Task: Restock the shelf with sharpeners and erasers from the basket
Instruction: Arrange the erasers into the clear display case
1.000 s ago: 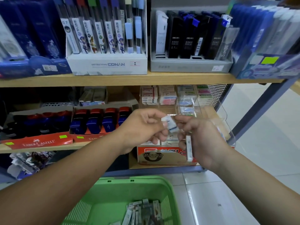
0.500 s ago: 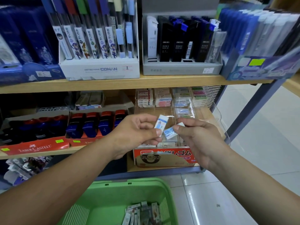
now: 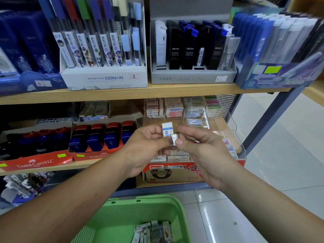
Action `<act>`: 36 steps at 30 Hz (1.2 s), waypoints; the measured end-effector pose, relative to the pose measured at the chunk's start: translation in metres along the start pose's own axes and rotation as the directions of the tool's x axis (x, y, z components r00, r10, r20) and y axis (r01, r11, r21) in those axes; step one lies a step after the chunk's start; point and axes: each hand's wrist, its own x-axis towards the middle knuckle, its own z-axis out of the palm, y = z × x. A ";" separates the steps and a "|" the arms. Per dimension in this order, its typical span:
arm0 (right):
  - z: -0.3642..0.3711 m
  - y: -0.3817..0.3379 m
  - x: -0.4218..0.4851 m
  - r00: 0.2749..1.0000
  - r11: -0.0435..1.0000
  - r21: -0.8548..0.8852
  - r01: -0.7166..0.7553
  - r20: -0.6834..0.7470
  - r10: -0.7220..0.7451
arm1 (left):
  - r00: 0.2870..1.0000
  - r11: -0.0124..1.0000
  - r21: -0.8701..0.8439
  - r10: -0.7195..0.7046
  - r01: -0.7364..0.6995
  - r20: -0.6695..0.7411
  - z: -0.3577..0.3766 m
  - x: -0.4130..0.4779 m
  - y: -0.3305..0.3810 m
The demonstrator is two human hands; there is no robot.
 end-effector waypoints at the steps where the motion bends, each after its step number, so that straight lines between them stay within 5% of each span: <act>1: -0.002 0.000 0.000 0.998 0.991 -0.121 0.053 -0.013 -0.055 | 1.000 1.000 -0.013 -0.004 0.005 0.010 0.001 0.000 0.000; 6: -0.011 0.003 -0.003 0.983 0.921 -0.351 0.169 -0.005 -0.182 | 0.998 0.999 -0.032 -0.020 0.022 0.065 0.002 -0.001 0.000; 9: -0.015 0.002 0.000 0.968 0.872 -0.460 0.165 -0.092 -0.232 | 0.999 0.997 0.072 -0.030 0.032 -0.027 -0.003 0.001 0.005; 12: -0.023 -0.009 0.004 0.941 0.903 -0.405 0.143 -0.226 -0.250 | 0.990 0.978 0.205 -0.021 0.049 -0.138 -0.007 0.003 0.011; 16: -0.037 -0.012 0.007 0.934 0.907 -0.402 0.124 -0.261 -0.243 | 0.993 0.977 0.180 -0.103 0.111 -0.054 0.001 -0.001 0.012; 22: -0.078 -0.029 0.001 0.910 0.963 -0.265 0.053 -0.383 -0.156 | 0.987 0.874 0.485 0.096 -0.023 -0.126 0.030 0.009 0.020; 30: -0.127 -0.031 -0.007 0.841 0.963 -0.263 0.057 -0.507 -0.188 | 0.977 0.779 0.597 0.208 -0.192 0.042 0.101 0.065 0.004; 36: -0.137 -0.024 -0.007 0.866 0.980 -0.196 0.019 -0.487 -0.114 | 0.944 0.550 0.793 0.315 -0.262 0.093 0.130 0.097 -0.016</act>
